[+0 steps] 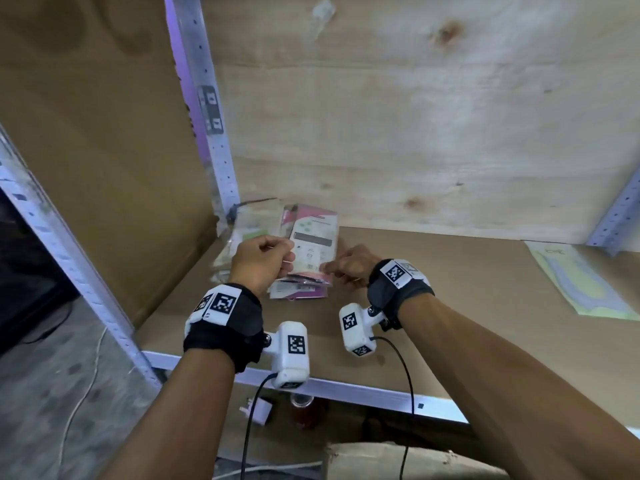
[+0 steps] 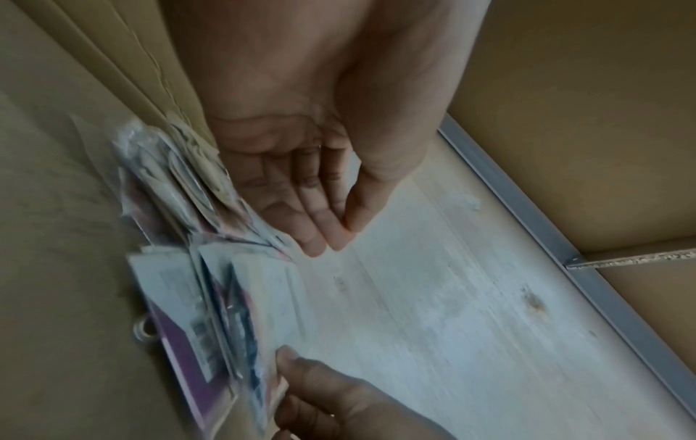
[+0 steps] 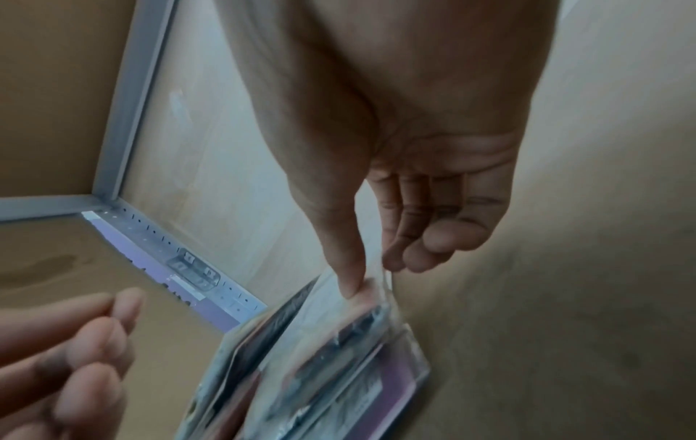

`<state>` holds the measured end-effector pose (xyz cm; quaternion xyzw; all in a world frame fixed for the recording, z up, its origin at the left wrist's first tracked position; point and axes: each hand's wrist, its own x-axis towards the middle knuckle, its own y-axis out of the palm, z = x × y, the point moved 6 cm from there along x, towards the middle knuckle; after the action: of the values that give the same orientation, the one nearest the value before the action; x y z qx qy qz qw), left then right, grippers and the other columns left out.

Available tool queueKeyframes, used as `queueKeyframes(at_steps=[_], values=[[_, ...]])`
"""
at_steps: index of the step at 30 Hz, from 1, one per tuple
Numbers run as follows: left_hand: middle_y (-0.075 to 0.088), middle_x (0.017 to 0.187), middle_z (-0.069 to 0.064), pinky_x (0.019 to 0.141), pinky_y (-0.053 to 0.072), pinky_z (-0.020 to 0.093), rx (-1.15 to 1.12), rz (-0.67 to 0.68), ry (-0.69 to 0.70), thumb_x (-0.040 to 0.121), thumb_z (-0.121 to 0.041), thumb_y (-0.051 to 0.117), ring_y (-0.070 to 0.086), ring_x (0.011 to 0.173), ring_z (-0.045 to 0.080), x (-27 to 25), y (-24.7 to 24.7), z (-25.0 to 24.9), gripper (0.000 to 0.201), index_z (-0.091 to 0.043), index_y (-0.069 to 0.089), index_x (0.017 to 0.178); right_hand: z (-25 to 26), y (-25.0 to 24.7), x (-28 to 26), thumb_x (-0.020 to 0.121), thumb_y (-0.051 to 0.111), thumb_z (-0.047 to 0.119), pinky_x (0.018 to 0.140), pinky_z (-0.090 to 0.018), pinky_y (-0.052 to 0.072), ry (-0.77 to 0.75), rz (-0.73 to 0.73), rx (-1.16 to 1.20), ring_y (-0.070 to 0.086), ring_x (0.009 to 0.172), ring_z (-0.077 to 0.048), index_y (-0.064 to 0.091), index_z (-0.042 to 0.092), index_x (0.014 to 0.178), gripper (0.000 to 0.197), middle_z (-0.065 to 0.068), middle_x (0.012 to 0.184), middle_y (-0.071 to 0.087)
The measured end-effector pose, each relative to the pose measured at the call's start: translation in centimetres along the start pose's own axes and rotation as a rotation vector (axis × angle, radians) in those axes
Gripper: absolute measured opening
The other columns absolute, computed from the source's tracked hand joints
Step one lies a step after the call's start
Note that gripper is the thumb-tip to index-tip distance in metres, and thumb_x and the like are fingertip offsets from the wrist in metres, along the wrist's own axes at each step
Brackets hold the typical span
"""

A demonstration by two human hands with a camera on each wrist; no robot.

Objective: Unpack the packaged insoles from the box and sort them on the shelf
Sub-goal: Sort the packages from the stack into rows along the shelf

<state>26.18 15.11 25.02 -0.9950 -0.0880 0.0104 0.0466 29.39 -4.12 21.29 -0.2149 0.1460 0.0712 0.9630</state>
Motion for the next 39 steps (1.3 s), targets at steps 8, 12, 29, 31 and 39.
queueKeyframes(at_steps=[8, 12, 29, 31, 39], values=[[0.069, 0.08, 0.006, 0.056, 0.057, 0.023, -0.013, -0.015, -0.011, 0.092, -0.013, 0.066, 0.063, 0.059, 0.015, 0.1, 3.4, -0.4, 0.014, -0.016, 0.066, 0.078, -2.7, -4.2, -4.5, 0.094, 0.057, 0.006, 0.096, -0.043, 0.054, 0.001, 0.079, 0.187, 0.065, 0.107, -0.032, 0.061, 0.008, 0.096, 0.005, -0.019, 0.118, 0.067], [0.072, 0.099, 0.01, 0.068, 0.063, 0.029, -0.082, 0.096, -0.111, 0.091, -0.021, 0.07, 0.074, 0.073, 0.016, -1.2, 6.4, 0.0, 0.01, -0.013, 0.066, 0.093, -4.3, -8.6, -7.8, 0.092, 0.059, 0.006, 0.073, -0.036, 0.056, -0.095, -0.025, 0.153, 0.065, 0.081, -0.026, 0.056, 0.011, 0.087, 0.008, -0.016, 0.099, 0.069], [0.073, 0.101, 0.02, 0.057, 0.059, 0.021, -0.371, 0.359, -0.243, 0.098, -0.006, 0.054, 0.073, 0.087, 0.025, -5.7, 19.7, 0.8, 0.012, 0.002, 0.062, 0.103, -8.3, -17.3, -16.3, 0.076, 0.08, 0.015, 0.073, -0.016, 0.048, -0.354, -0.226, -0.139, 0.063, 0.079, -0.003, 0.073, 0.016, 0.091, 0.016, 0.0, 0.096, 0.071], [0.077, 0.082, 0.01, 0.053, 0.057, 0.019, -0.318, 0.36, -0.223, 0.099, -0.008, 0.051, 0.074, 0.07, 0.015, -5.4, 20.2, 1.3, 0.012, -0.004, 0.062, 0.097, -9.0, -18.5, -16.1, 0.079, 0.079, 0.023, 0.074, -0.011, 0.047, -0.358, -0.271, -0.108, 0.063, 0.082, 0.002, 0.072, 0.018, 0.095, 0.018, 0.008, 0.093, 0.07], [0.078, 0.087, 0.014, 0.059, 0.059, 0.023, -0.362, 0.456, -0.295, 0.096, -0.01, 0.06, 0.077, 0.075, 0.019, -4.6, 22.4, 2.3, 0.013, -0.003, 0.062, 0.107, -12.8, -21.0, -14.3, 0.087, 0.073, 0.022, 0.06, -0.027, 0.056, -0.136, -0.232, 0.154, 0.07, 0.078, -0.018, 0.063, 0.018, 0.107, 0.023, -0.006, 0.096, 0.073]])
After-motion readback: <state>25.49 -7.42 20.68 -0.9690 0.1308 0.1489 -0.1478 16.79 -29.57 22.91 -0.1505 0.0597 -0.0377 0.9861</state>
